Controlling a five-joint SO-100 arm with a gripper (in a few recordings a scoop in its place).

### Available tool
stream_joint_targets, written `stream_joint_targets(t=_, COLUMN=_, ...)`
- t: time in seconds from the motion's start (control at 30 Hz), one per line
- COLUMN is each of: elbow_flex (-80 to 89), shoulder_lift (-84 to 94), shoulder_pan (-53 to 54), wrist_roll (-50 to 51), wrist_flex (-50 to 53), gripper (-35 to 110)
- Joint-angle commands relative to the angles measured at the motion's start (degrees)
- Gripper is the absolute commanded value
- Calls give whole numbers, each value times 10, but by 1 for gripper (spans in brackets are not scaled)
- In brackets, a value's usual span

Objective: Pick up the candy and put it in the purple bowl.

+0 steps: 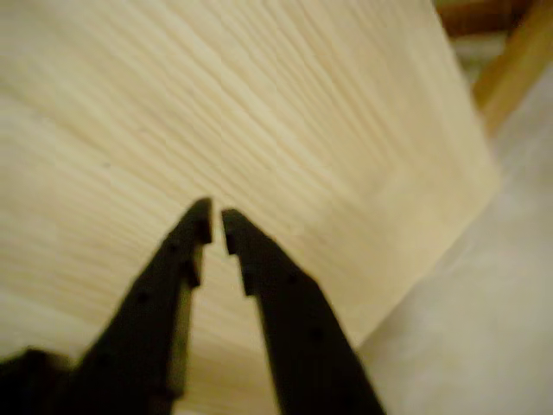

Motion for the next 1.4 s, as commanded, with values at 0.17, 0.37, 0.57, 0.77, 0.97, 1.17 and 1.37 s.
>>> stream_joint_targets(t=0.17, elbow_flex=-177, shoulder_lift=-153, shoulder_pan=-77, wrist_roll=-79, wrist_flex=21, gripper=-1)
stream_joint_targets(t=0.37, elbow_flex=-267, shoulder_lift=-283, shoulder_pan=-93, wrist_roll=-106, wrist_flex=26, gripper=-1)
stream_joint_targets(t=0.57, elbow_flex=-365, shoulder_lift=-407, shoulder_pan=-113, wrist_roll=-134, wrist_flex=23, gripper=-1)
stream_joint_targets(t=0.77, elbow_flex=-453, shoulder_lift=-497, shoulder_pan=-132, wrist_roll=-134, wrist_flex=18, gripper=-1)
stream_joint_targets(t=0.97, elbow_flex=-514, shoulder_lift=-562, shoulder_pan=-154, wrist_roll=-126, wrist_flex=30, gripper=0)
stream_joint_targets(t=1.17, elbow_flex=-538, shoulder_lift=-603, shoulder_pan=-174, wrist_roll=-91, wrist_flex=32, gripper=0)
stream_joint_targets(t=1.37, elbow_flex=-553, shoulder_lift=-642, shoulder_pan=-195, wrist_roll=-67, wrist_flex=25, gripper=1)
